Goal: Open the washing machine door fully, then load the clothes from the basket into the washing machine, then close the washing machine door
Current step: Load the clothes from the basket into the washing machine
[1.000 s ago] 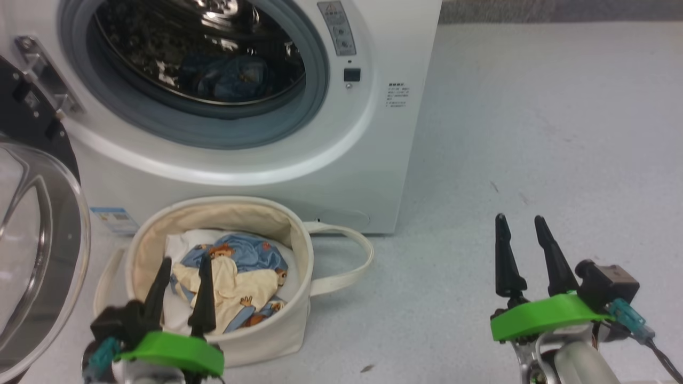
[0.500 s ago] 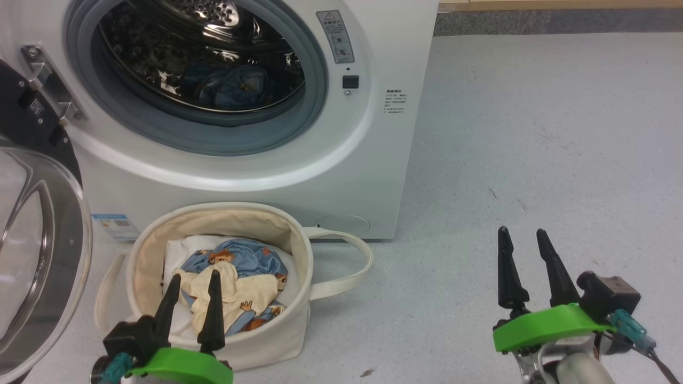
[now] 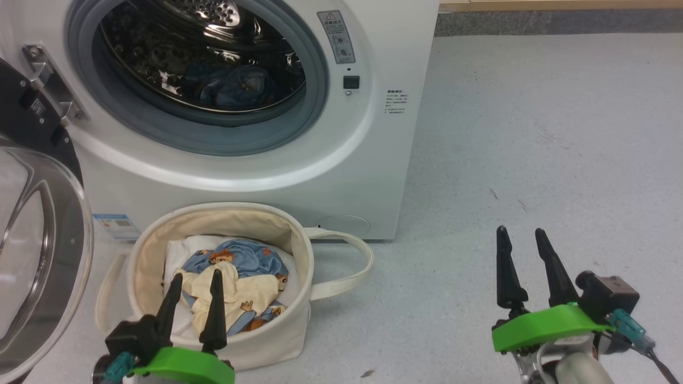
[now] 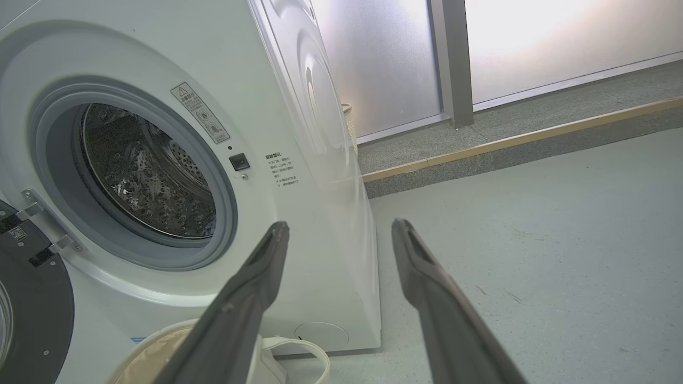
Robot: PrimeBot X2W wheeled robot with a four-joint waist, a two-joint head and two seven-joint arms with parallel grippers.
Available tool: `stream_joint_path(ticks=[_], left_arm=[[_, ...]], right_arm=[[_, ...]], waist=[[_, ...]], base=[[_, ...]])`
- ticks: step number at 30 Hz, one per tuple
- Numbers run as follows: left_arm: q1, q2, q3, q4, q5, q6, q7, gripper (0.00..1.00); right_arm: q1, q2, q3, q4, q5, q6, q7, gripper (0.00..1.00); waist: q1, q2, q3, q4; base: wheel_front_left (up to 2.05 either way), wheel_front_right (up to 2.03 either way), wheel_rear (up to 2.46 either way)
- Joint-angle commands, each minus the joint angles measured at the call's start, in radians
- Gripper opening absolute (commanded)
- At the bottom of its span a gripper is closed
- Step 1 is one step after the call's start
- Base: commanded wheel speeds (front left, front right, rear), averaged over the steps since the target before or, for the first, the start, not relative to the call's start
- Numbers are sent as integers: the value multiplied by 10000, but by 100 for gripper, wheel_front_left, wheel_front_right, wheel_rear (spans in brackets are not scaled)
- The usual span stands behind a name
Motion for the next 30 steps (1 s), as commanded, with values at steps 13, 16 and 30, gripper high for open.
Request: stream_joint_path(ticks=[13,16,30], left_arm=[[-279,168,160,-336,-133,100,-47,100],[-270,168,138,-320,-180,110,-47,100],[-302,168,113,-286,-203,146,-47,100]], right_arm=[[-234,13,-1,-154,-1121,0,-122,100],[-213,13,33,-113,-1618,0,-122,100],[-234,13,-31,-74,-1313,0,-122,100]], waist=[[0,-1,-46,77],[0,-1,-67,96],[0,-1,10,119]], base=[[0,0,0],[0,0,0],[0,0,0]])
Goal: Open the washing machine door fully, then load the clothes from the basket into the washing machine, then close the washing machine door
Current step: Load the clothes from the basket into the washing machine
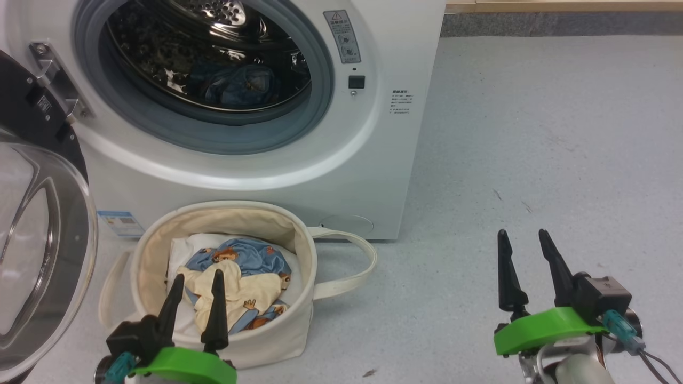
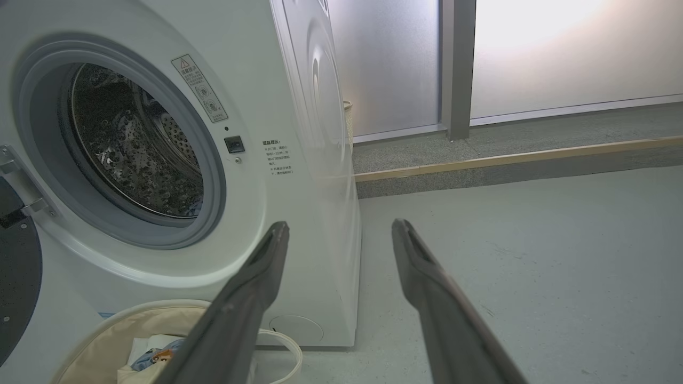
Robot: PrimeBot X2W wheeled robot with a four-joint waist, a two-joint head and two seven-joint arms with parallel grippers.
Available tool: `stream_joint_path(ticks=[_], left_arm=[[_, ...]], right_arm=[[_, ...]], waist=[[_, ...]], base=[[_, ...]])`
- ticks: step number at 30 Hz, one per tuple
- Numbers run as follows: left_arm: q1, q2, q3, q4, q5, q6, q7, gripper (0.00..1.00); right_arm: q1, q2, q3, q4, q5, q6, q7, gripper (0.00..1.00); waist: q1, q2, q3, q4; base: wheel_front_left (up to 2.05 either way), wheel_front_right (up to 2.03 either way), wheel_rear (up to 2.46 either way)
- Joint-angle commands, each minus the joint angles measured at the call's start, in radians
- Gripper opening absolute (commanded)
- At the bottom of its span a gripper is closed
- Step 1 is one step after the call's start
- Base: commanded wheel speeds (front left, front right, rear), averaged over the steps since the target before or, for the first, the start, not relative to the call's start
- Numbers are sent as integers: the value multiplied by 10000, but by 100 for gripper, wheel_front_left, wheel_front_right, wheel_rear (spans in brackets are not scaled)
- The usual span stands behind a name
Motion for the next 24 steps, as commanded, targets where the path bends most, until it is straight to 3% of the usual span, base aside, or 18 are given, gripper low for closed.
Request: stream_joint_path(ticks=[1,9,14,24], left_arm=[[-310,164,239,-285,-31,45,-47,100],[-356,164,189,-149,-93,40,-47,100],[-612,164,-65,801,-90,208,-47,100],[-2431,164,-303,2956,-119,477,-47,100]], right_arm=[[-238,-3,216,-262,11,0,-122,100],[-293,-3,202,-263,162,0,-122,100],[-449,-3,252,-343,223,0,-122,100],[-1149,-3,301,-658,14,0,-122,100]], waist=[[0,0,24,-4],[0,0,169,-22],[0,0,538,-44],[0,0,2450,-55]], base=[[0,0,0],[0,0,0],[0,0,0],[0,0,0]])
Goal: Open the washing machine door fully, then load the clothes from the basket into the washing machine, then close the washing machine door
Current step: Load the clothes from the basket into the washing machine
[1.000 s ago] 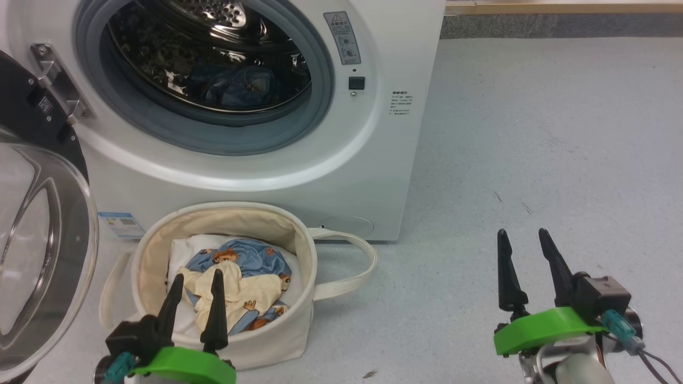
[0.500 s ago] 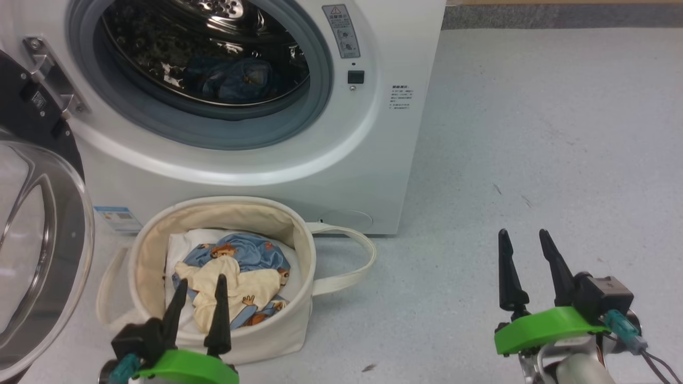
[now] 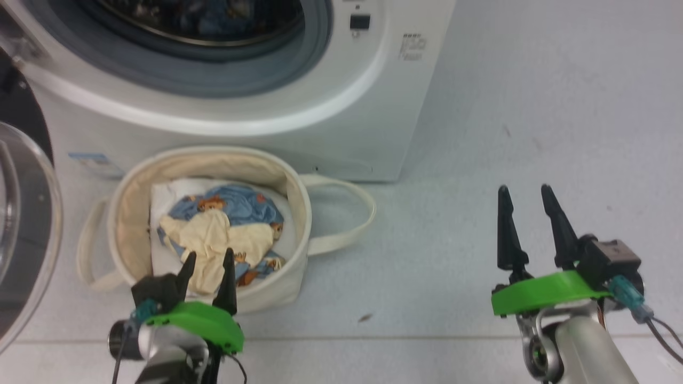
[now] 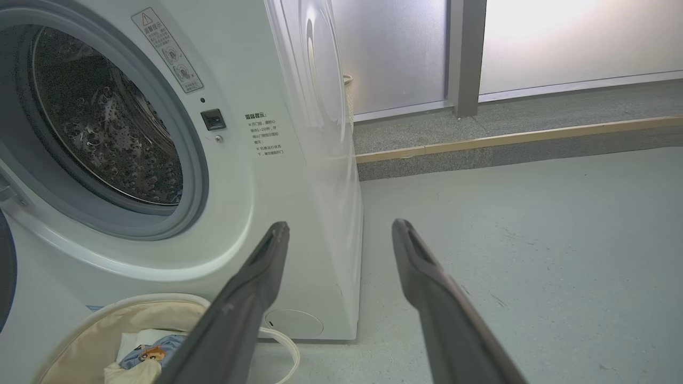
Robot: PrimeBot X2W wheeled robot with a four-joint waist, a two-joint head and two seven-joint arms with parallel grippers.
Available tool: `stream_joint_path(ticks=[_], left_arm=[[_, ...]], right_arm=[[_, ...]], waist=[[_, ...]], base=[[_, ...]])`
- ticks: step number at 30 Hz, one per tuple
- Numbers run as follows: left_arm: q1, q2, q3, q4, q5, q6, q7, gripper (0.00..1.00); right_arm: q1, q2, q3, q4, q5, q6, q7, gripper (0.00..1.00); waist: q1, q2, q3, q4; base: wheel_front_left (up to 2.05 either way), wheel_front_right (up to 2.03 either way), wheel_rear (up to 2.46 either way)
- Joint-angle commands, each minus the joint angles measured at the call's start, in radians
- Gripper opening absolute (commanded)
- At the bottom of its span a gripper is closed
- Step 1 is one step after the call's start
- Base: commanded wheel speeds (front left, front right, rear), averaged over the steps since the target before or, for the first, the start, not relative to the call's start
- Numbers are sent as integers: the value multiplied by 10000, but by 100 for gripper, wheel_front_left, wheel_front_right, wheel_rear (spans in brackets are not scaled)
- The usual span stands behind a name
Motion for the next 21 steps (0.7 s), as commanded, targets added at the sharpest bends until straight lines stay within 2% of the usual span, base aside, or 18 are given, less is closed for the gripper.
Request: stream_joint_path(ticks=[1,7,9,12,16,21], left_arm=[[-583,166,282,242,-86,53,-49,100],[-2929,166,73,3120,-1233,-265,61,100],[-3781,166,-67,3899,-1328,-211,84,100],[-4908,213,-189,4952,-1189,174,215,100],[-6011,358,-201,5626,-1203,228,339,100],[-6871,617,-447,5965,-1008,470,1083,100]], right_arm=[[-401,-3,281,-382,-156,0,-122,100],[-1110,-3,362,-564,-503,0,-122,100],[-1347,-3,355,-648,-611,0,-122,100],[-1670,-3,277,-746,-739,0,-122,100],[-2009,-3,276,-856,-793,0,-122,100],[-2287,-3,304,-967,-796,0,-122,100]], waist=[[-1,0,975,-16],[-1,0,2847,89],[-1,0,3399,124],[-1,0,4100,141],[-1,0,4802,54],[-1,0,5501,-70]], base=[[0,0,0],[0,0,0],[0,0,0],[0,0,0],[0,0,0],[0,0,0]])
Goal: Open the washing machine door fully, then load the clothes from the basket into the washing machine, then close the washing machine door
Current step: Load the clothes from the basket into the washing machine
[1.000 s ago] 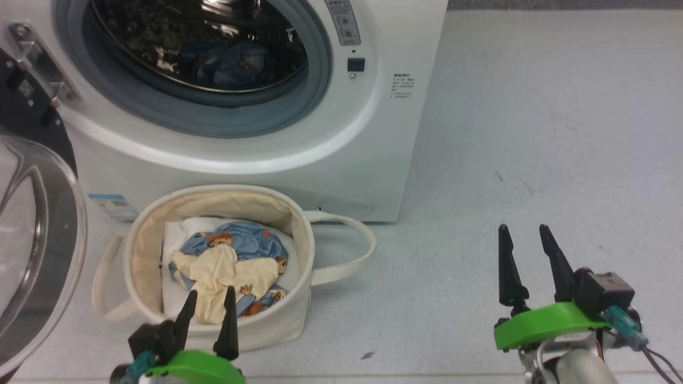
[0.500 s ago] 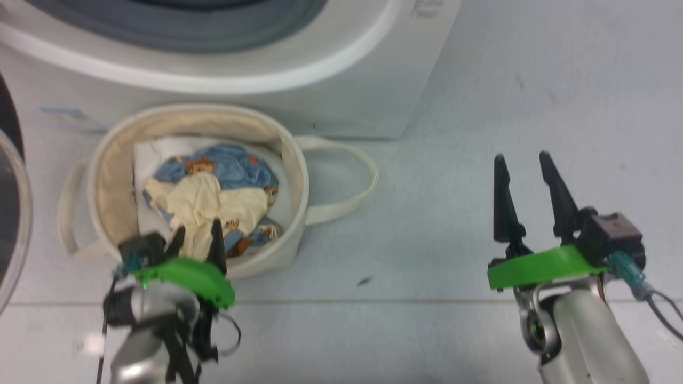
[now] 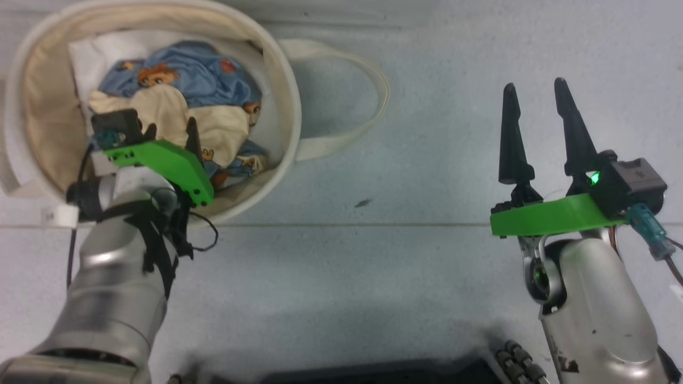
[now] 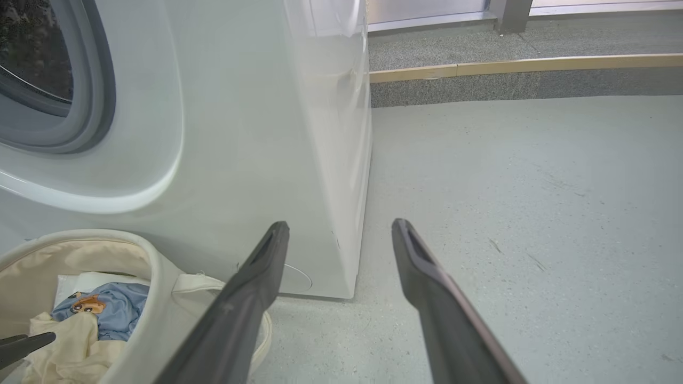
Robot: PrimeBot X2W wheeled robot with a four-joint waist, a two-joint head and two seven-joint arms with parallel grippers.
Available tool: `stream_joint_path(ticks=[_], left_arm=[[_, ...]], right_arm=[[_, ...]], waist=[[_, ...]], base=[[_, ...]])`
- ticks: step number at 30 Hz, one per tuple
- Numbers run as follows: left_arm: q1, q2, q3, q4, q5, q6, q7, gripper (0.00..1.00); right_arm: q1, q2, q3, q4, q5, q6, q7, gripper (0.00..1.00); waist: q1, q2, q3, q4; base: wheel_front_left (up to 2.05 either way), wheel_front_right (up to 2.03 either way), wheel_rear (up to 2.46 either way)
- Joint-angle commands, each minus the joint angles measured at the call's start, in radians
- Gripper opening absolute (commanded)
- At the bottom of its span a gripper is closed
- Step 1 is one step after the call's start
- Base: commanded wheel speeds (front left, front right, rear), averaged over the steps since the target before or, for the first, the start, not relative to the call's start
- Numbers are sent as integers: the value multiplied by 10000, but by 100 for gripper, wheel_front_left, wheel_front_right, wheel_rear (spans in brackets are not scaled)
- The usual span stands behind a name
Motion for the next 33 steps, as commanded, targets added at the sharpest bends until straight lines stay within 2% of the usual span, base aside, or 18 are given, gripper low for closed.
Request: stream_joint_path(ticks=[1,6,11,13,15,20,23,26,30,31,32,33], left_arm=[[-123,504,65,-42,108,121,193,100],[-630,750,-209,46,305,437,1040,100],[-959,831,-464,61,447,263,1560,100],[-1185,894,-634,64,593,339,1726,100],[-1395,976,-727,67,693,604,1843,100],[-1729,1200,-820,70,841,1584,2173,100],[-1872,1259,-876,71,889,1989,2465,100],[-2038,1234,-832,71,807,2222,2706,100],[-2123,1154,-771,72,650,2251,2977,100],[-2111,1120,-782,72,622,2188,3086,87],[-2130,1081,-739,72,541,2078,3065,0],[-2122,1059,-703,72,475,1997,3002,0]], right_arm=[[64,22,241,-359,-40,0,-122,100],[-79,22,507,-435,106,0,-122,100],[-156,22,669,-523,246,0,-122,100],[-187,22,752,-616,331,0,-122,100],[-196,22,821,-671,334,0,-122,100],[-185,22,913,-720,361,0,-122,100],[-155,22,935,-751,374,0,-122,100],[-126,22,949,-785,349,0,-122,100],[-97,22,919,-832,291,0,-122,100],[-89,22,896,-838,278,0,-122,100],[-83,22,871,-843,263,0,-122,100],[-80,22,849,-846,248,0,-122,100]], waist=[[-3,1,601,-136],[-3,1,1065,-366],[-3,1,1340,-535],[-3,1,1511,-584],[-3,1,1663,-641],[-3,1,1943,-798],[-3,1,2091,-861],[-3,1,2259,-887],[-3,1,2404,-868],[-3,1,2414,-855],[-3,1,2416,-834],[-3,1,2409,-812]], base=[[0,0,0],[0,0,0],[0,0,0],[0,0,0],[0,0,0],[0,0,0],[0,0,0],[0,0,0],[0,0,0],[0,0,0],[0,0,0],[0,0,0]])
